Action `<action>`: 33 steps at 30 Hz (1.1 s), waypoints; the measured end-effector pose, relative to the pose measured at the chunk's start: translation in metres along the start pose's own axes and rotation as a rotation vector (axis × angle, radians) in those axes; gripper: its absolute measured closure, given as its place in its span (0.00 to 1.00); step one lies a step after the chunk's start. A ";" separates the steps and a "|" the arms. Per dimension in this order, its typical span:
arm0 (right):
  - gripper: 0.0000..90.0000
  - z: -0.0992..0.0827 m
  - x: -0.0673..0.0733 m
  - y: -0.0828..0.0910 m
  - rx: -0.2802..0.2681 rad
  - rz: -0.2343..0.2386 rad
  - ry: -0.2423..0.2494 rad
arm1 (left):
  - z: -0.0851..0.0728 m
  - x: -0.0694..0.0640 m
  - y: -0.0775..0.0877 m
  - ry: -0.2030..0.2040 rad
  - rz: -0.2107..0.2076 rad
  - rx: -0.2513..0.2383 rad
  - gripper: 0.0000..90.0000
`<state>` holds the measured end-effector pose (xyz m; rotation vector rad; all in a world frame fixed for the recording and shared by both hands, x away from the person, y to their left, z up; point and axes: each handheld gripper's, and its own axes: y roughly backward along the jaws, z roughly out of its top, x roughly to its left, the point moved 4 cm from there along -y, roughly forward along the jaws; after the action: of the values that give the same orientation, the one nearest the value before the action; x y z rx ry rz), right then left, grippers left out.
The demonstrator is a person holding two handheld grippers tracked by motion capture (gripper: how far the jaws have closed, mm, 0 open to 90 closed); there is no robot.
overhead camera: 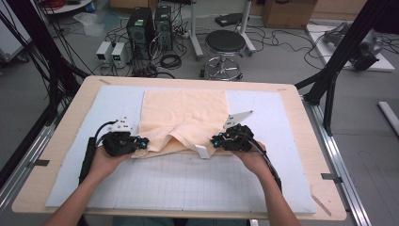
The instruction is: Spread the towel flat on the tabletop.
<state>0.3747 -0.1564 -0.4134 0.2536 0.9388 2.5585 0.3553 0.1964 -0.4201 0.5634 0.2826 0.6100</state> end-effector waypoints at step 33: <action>0.89 -0.010 0.009 -0.027 0.141 0.041 0.030 | -0.004 0.007 -0.004 0.037 -0.005 0.010 0.94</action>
<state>0.3721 -0.1399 -0.4388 0.2776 1.1388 2.5427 0.3610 0.1997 -0.4263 0.5612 0.3217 0.6150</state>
